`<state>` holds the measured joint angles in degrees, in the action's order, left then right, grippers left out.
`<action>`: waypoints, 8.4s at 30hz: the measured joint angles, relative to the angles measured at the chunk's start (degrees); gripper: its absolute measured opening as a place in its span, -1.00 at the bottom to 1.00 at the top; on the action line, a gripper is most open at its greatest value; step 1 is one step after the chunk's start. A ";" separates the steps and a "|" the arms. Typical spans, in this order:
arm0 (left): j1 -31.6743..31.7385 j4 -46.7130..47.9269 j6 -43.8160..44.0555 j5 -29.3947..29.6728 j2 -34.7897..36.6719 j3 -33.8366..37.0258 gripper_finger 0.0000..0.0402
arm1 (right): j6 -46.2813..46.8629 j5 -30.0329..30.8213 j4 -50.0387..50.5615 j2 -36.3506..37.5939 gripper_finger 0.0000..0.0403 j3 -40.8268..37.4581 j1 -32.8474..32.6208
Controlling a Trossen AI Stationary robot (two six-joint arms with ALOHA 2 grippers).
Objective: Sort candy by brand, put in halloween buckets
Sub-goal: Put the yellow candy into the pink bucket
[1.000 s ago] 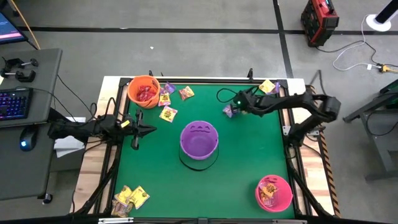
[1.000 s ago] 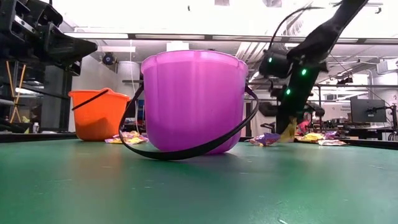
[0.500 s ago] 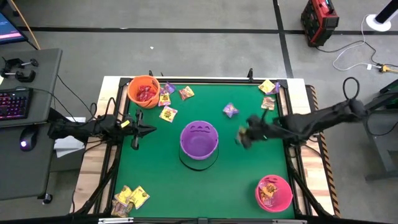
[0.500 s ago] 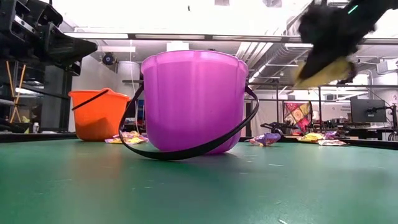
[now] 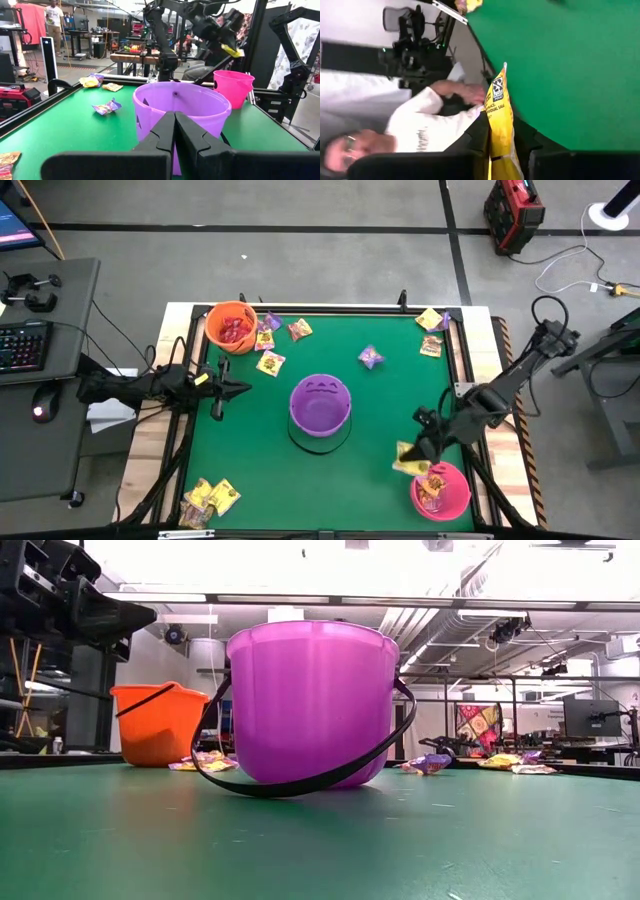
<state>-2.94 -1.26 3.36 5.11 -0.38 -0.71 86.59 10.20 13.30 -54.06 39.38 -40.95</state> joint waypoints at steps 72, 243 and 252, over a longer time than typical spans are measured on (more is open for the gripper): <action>0.01 0.00 0.00 0.02 0.01 -0.01 -1.00 | 12.31 39.11 50.21 -27.80 -0.38 9.28 50.96; 0.03 -4.85 4.74 5.90 -16.74 -13.77 -0.73 | -53.64 62.83 2.38 0.76 -1.00 -4.90 25.39; -10.27 17.93 20.00 -11.81 -45.75 -30.37 -0.07 | -53.61 60.14 2.86 0.76 -1.00 -5.47 28.22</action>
<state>-13.21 16.68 23.35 -6.71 -46.14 -31.08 32.98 70.34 16.16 -53.30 33.91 -12.72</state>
